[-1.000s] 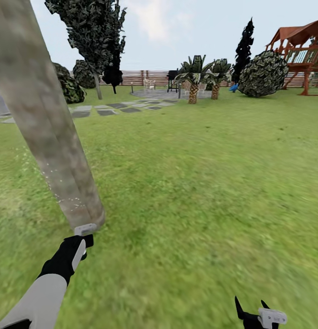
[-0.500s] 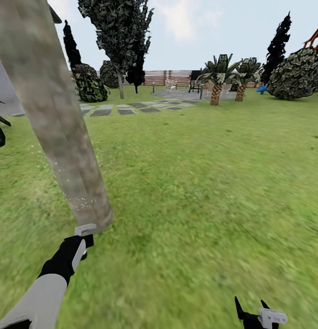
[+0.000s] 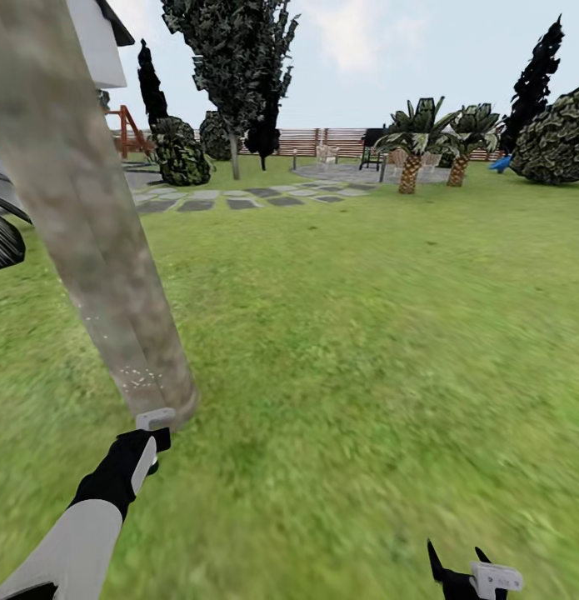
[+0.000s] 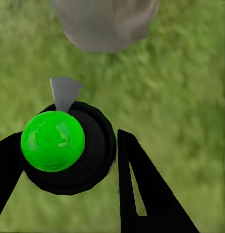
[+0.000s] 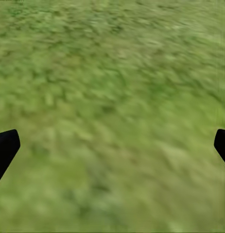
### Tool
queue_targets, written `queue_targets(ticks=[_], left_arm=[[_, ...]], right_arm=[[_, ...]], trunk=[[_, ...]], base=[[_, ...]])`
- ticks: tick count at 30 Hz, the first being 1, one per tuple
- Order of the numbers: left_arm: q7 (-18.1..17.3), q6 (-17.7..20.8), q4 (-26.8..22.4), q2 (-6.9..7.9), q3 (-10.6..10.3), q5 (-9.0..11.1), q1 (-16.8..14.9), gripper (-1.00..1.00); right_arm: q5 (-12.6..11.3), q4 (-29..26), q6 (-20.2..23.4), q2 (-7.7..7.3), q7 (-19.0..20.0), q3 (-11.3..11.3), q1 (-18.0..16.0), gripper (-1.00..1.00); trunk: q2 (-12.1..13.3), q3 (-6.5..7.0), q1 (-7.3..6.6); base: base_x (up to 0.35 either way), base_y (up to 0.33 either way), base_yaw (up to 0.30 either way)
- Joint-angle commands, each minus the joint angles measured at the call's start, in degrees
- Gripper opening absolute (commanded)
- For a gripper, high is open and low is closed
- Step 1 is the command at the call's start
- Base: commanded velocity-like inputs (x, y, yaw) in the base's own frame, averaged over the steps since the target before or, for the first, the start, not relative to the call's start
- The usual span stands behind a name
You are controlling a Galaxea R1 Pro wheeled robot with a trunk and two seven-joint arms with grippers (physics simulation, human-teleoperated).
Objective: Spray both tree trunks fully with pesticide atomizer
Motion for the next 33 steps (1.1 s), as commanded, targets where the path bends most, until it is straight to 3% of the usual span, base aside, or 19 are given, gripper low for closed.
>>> queue_targets(ticks=[1,16,22,33], left_arm=[[0.03,0.00,0.01,-0.01,-0.01,-0.04,-0.02,-1.00],[0.03,0.00,0.02,-0.02,-0.01,-0.12,-0.03,-1.00],[0.03,0.00,0.02,-0.02,-0.01,-0.12,0.00,-1.00],[0.02,0.00,-0.06,-0.65,-0.01,-0.30,-0.02,-1.00]], right_arm=[[0.00,0.00,0.00,0.00,0.00,0.00,0.00,1.00],[0.00,0.00,-0.01,0.00,0.00,0.00,0.00,1.00],[0.00,0.00,0.00,0.00,0.00,0.00,0.00,1.00],[0.00,0.00,-0.02,0.00,0.00,0.00,0.00,1.00]], trunk=[[0.00,0.00,0.00],[0.00,0.00,0.00],[0.00,0.00,0.00],[0.00,0.00,0.00]], base=[[0.159,-0.240,0.234],[0.147,-0.245,0.242],[0.019,-0.271,0.027],[0.000,-0.274,0.271]])
